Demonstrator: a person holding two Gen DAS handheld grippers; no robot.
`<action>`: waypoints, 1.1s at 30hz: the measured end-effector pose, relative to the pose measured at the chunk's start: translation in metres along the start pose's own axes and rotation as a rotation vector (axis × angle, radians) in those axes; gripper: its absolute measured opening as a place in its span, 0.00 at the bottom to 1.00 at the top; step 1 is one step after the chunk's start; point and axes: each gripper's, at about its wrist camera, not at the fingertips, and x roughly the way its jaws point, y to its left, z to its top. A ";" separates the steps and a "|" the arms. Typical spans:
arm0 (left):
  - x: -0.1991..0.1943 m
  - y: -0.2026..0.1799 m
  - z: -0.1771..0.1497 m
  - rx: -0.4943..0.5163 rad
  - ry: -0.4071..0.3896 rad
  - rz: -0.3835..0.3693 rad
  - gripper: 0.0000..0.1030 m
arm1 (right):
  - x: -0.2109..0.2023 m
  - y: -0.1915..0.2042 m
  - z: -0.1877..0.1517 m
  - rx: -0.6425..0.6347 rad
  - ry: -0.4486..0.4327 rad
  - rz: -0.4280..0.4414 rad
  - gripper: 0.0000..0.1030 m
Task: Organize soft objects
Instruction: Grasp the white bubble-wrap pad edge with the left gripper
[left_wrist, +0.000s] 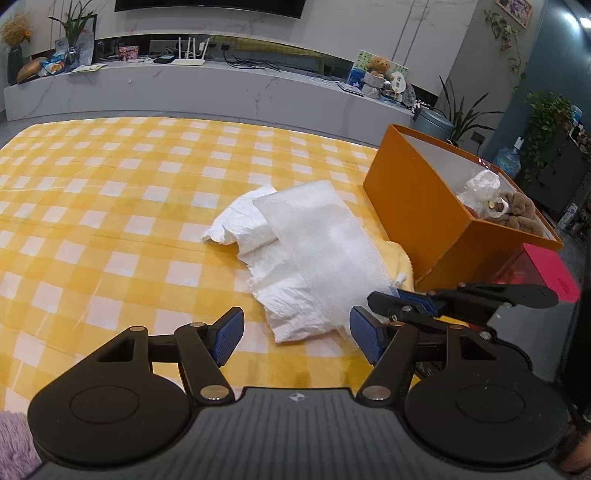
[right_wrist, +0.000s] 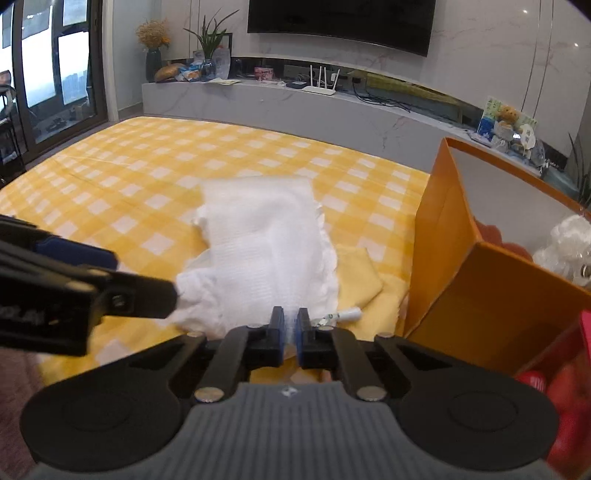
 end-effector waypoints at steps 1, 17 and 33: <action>-0.001 -0.001 -0.001 0.004 0.001 -0.005 0.75 | -0.005 0.001 -0.003 0.006 0.004 0.009 0.02; 0.004 -0.014 -0.024 -0.075 0.109 -0.111 0.78 | -0.055 -0.016 -0.043 0.100 0.039 -0.038 0.34; 0.054 -0.038 -0.020 -0.158 0.164 -0.116 0.81 | -0.018 -0.041 -0.044 0.104 0.054 -0.176 0.30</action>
